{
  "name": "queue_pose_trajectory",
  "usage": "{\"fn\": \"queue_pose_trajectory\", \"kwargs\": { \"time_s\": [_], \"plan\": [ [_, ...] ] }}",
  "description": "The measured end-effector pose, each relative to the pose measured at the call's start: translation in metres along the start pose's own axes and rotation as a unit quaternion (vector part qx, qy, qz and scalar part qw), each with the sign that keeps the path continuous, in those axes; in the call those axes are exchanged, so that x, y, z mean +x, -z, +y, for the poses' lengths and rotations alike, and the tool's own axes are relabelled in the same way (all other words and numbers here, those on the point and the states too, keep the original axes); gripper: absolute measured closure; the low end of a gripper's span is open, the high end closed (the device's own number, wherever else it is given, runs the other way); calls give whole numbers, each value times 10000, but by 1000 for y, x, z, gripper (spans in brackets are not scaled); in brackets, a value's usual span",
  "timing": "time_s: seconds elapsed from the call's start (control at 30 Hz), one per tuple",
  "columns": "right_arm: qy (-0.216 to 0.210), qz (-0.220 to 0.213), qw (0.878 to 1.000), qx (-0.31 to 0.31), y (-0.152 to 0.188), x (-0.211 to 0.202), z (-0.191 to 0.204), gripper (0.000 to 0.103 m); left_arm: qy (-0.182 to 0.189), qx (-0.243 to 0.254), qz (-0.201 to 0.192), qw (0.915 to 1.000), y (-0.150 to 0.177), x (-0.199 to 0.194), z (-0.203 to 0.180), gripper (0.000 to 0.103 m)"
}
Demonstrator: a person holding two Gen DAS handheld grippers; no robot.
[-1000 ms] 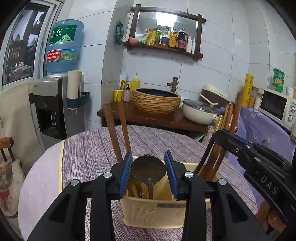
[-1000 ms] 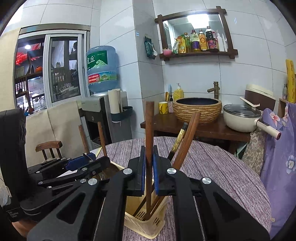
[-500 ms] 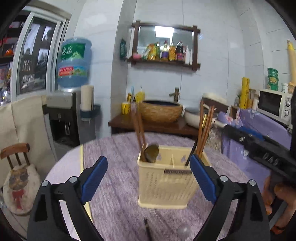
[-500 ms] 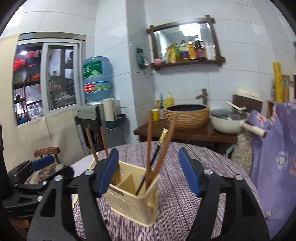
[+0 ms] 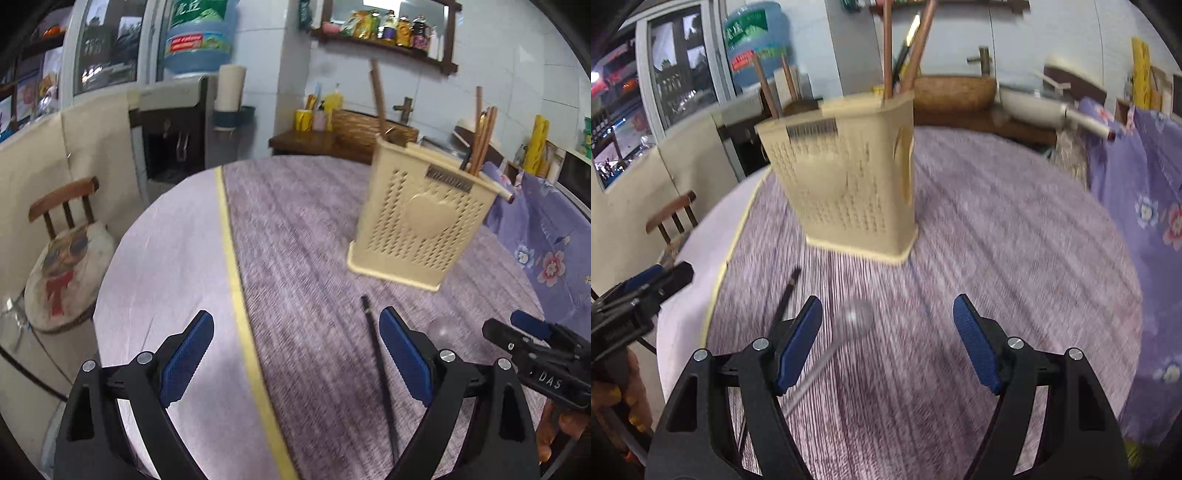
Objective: Organize utensils
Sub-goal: 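Move both tools back toward the remaining black chopstick and spoon, then close the left tool on the black chopstick while the right tool grasps the steel spoon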
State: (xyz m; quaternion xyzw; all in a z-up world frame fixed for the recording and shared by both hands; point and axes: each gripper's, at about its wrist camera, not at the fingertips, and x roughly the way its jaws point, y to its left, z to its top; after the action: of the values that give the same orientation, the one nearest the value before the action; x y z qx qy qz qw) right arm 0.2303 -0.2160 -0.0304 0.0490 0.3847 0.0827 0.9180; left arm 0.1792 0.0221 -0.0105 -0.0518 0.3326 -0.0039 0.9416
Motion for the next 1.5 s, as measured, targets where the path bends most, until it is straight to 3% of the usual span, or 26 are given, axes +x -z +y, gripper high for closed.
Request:
{"fn": "queue_pose_trajectory", "kwargs": {
  "time_s": [0.27, 0.47, 0.6, 0.7, 0.9, 1.07, 1.2, 1.33, 1.4, 1.5],
  "plan": [
    [74, 382, 9992, 12, 17, 21, 22, 31, -174, -271, 244, 9992, 23, 4, 23, 14],
    [238, 644, 9975, -139, 13, 45, 41, 44, -180, -292, 261, 9991, 26, 2, 27, 14],
    [435, 580, 9972, -189, 8, 52, 46, 47, -181, -298, 269, 9990, 27, 2, 27, 14],
    [557, 553, 9966, -267, 4, 56, 49, 57, -170, -313, 302, 9989, 28, 3, 28, 14],
    [482, 514, 9965, -457, -1, 62, 56, 66, -103, -238, 371, 9990, 29, 7, 21, 14],
    [-39, 461, 9976, -508, -2, 58, 42, 66, 72, -62, 442, 9990, 27, 10, 8, 14],
    [-149, 298, 9961, -814, -3, 44, 28, 66, 323, 132, 640, 9973, 22, 20, -6, 24],
    [-184, 217, 9973, -677, 0, 34, 11, 66, 625, 372, 890, 9934, 14, 38, -30, 42],
    [-179, 191, 9977, -631, 2, 30, 5, 66, 728, 547, 1046, 9903, 10, 50, -44, 47],
    [-157, 148, 9976, -665, 6, 25, 3, 66, 675, 726, 1211, 9877, 7, 66, -59, 58]
  ]
}}
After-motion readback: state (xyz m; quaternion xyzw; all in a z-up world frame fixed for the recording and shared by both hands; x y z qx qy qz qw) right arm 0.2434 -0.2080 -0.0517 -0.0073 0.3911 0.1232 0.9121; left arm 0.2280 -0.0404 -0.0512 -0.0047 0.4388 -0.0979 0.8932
